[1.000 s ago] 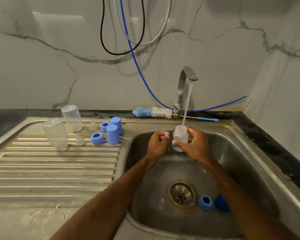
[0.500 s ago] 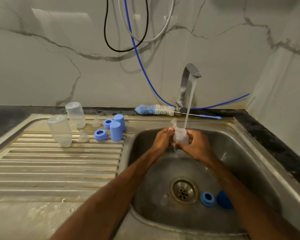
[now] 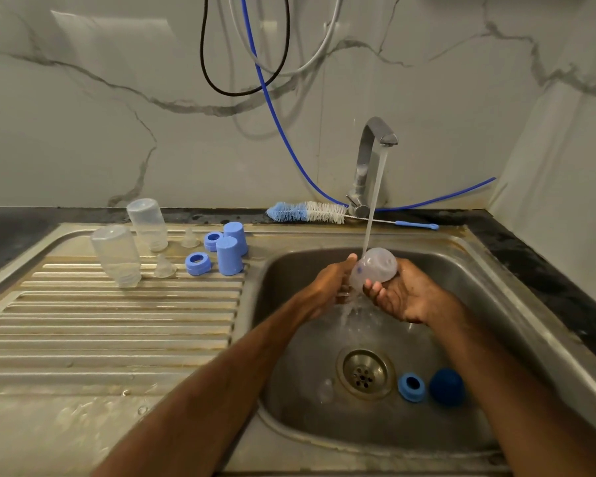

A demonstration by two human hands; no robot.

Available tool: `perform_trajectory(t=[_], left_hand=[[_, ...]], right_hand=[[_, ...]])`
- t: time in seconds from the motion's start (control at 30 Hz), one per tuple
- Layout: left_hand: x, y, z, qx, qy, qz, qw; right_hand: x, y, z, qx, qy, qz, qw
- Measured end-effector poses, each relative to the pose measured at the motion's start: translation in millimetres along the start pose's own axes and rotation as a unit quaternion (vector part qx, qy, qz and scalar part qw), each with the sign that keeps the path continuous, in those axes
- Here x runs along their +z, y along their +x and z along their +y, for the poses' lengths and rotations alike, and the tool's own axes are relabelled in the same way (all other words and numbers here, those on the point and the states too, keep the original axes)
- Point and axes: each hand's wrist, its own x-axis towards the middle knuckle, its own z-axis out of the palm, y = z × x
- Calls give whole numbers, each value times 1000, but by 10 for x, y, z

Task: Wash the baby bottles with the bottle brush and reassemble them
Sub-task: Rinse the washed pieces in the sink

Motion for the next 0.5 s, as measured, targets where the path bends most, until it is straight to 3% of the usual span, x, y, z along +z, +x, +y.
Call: perform_trajectory(t=[0.13,0.3,0.37,0.5], left_hand=[[-9,11,-32,18,17,0,1000],[-50,16,-7,30,-22,33,999],[-56,35,-20,42,-11,41,998],[-47,48,-37,59,6,59,996]], right_hand=[[-4,-12,8,-30,23,-25,999],[54,15,59,-103,-200,-5,974],[64,84,120,-153,-310,43,938],[93,207,145,-303,-500,162,795]])
